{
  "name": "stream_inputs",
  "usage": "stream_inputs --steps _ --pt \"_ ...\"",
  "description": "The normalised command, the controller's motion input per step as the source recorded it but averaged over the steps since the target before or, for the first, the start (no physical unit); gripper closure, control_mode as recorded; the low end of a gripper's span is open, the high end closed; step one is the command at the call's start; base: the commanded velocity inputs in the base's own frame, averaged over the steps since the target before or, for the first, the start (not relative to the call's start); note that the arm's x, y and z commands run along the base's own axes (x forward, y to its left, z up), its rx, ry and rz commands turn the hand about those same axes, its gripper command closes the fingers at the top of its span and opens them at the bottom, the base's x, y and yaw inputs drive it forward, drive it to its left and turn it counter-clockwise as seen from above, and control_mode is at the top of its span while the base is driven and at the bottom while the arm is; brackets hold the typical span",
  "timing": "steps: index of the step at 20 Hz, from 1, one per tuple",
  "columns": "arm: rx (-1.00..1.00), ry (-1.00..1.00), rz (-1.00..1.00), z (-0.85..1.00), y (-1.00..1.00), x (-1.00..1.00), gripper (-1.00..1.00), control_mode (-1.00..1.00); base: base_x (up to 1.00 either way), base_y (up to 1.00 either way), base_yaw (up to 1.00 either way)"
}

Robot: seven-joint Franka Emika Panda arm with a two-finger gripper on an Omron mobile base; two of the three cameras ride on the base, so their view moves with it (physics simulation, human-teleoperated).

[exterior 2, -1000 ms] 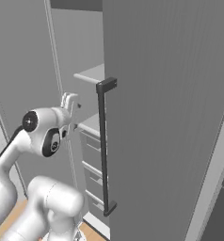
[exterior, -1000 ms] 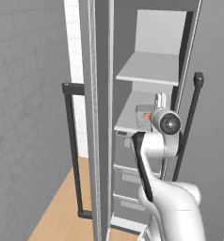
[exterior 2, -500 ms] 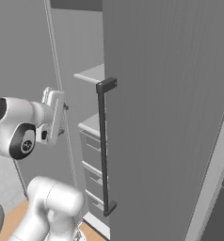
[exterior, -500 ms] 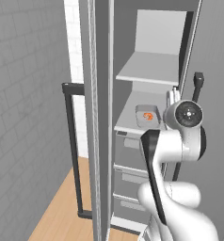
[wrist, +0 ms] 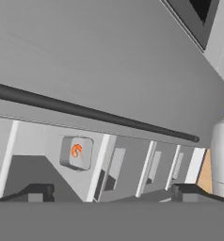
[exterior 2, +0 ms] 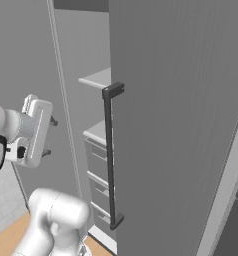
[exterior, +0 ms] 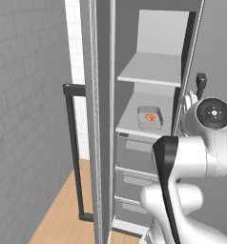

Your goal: Take the meat container that has the shrimp and place it on the second highest rack of the freezer. Then take the vegetable container that has the mushroom and cucumber and place it on the highest rack of the freezer.

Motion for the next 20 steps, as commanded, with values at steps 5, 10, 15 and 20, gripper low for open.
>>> stream_inputs --steps 5,10,15,20 --pt "0.0 0.04 0.0 -0.33 0.0 -0.04 -1.0 -1.0 0.0 0.0 0.0" --pt "0.0 0.0 0.0 -0.21 0.0 -0.13 -1.0 1.0 -0.11 0.0 -0.02" --pt "0.0 0.0 0.0 0.0 0.0 0.0 -1.0 1.0 -0.78 0.0 -0.42" --pt "0.0 0.0 0.0 0.0 0.0 0.0 -1.0 1.0 -0.82 0.0 -0.7"
